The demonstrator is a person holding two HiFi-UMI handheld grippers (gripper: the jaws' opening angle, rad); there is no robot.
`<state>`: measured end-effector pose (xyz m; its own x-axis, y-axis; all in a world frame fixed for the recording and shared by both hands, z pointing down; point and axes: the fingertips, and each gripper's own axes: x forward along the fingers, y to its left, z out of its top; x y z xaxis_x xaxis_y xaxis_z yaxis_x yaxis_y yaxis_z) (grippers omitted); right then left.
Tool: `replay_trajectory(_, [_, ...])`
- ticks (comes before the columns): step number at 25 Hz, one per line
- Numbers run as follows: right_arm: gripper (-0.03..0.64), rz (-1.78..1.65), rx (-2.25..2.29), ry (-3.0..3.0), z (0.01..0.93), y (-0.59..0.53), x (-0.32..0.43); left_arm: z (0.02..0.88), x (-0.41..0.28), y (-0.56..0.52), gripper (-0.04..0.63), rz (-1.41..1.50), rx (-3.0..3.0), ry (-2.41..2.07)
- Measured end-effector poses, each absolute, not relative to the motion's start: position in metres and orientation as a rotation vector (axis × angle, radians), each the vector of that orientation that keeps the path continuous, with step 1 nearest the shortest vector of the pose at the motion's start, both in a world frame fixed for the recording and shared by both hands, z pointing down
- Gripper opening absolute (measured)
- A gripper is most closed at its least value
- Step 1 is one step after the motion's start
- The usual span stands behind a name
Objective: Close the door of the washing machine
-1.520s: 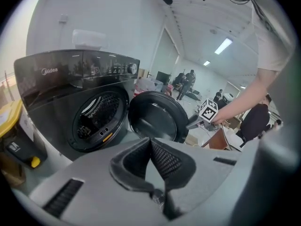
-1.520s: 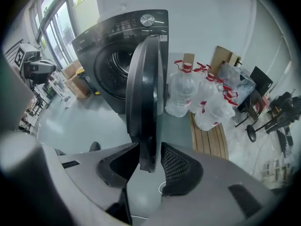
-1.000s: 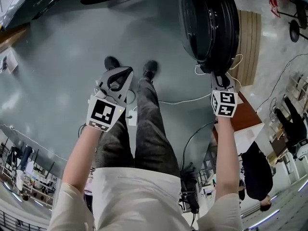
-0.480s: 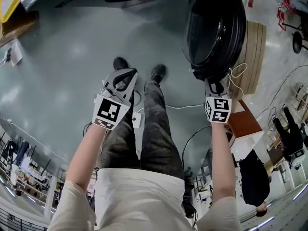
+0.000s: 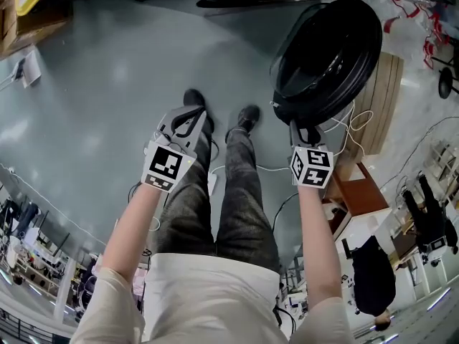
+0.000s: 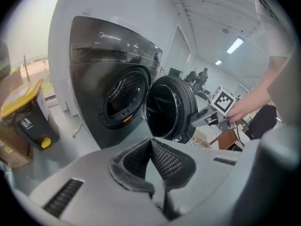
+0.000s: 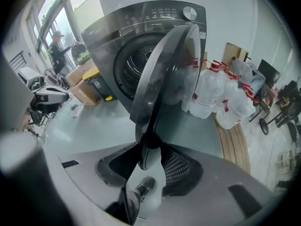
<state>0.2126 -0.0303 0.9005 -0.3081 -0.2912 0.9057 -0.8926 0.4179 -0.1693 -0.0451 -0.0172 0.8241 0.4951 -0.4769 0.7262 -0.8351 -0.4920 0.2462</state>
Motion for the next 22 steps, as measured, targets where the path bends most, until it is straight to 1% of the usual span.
replay_trajectory(9, [0.181,0.954,1.055,-1.849,0.899,-0.049,0.117,0.839,-0.092,-0.009,0.009,0.764,2.100,-1.117])
replay_trajectory(18, [0.193,0.912,0.979,-1.924,0.896,-0.086,0.042,0.843,-0.124,-0.013,0.009,0.737,2.065,-1.156])
replay_trajectory(22, [0.198,0.831,0.930,-1.965,0.894,-0.101,0.015,0.844,-0.146,-0.016,0.009,0.726,2.046,-1.184])
